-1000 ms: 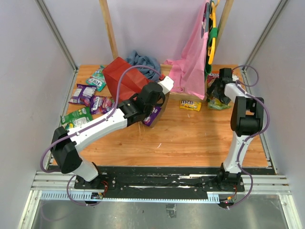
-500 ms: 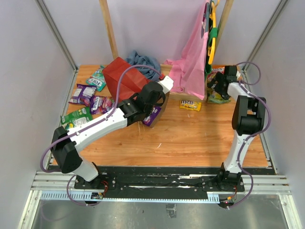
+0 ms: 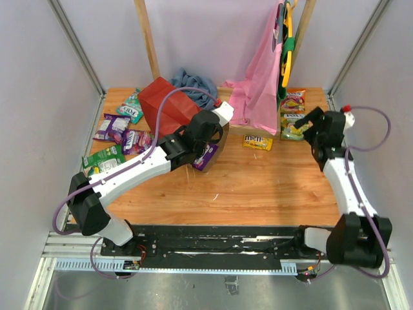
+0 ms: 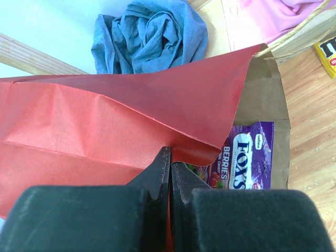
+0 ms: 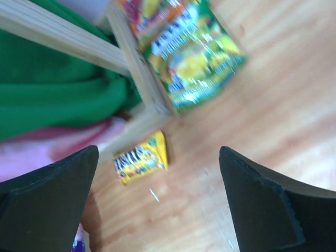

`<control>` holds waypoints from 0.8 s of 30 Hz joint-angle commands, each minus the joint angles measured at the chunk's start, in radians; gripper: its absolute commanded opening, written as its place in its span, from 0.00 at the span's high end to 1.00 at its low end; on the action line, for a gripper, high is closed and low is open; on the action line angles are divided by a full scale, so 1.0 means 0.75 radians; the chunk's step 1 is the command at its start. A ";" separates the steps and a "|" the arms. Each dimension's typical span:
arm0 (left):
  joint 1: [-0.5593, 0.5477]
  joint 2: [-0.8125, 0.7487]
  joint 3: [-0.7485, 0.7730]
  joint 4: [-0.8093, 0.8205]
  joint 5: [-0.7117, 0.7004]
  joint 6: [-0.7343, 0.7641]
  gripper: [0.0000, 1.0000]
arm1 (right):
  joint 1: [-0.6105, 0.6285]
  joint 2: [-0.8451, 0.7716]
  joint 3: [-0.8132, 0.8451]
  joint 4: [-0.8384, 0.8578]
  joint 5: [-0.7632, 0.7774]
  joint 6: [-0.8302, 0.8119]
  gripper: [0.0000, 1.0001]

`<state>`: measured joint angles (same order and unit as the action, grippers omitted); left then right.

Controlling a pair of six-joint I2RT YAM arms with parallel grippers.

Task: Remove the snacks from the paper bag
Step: Move the snack to the center of the board, then take out the snack from the paper bag.

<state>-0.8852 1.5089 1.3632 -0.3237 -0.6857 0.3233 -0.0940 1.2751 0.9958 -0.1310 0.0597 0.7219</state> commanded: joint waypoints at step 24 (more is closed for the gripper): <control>0.025 -0.027 -0.038 0.058 -0.013 -0.034 0.95 | 1.115 0.060 -0.531 0.755 0.088 0.143 0.20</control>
<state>-0.8852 1.5089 1.3506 -0.2989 -0.6819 0.3119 0.7261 1.2034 0.5781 0.1703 0.3466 0.8783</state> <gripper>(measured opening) 0.047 0.849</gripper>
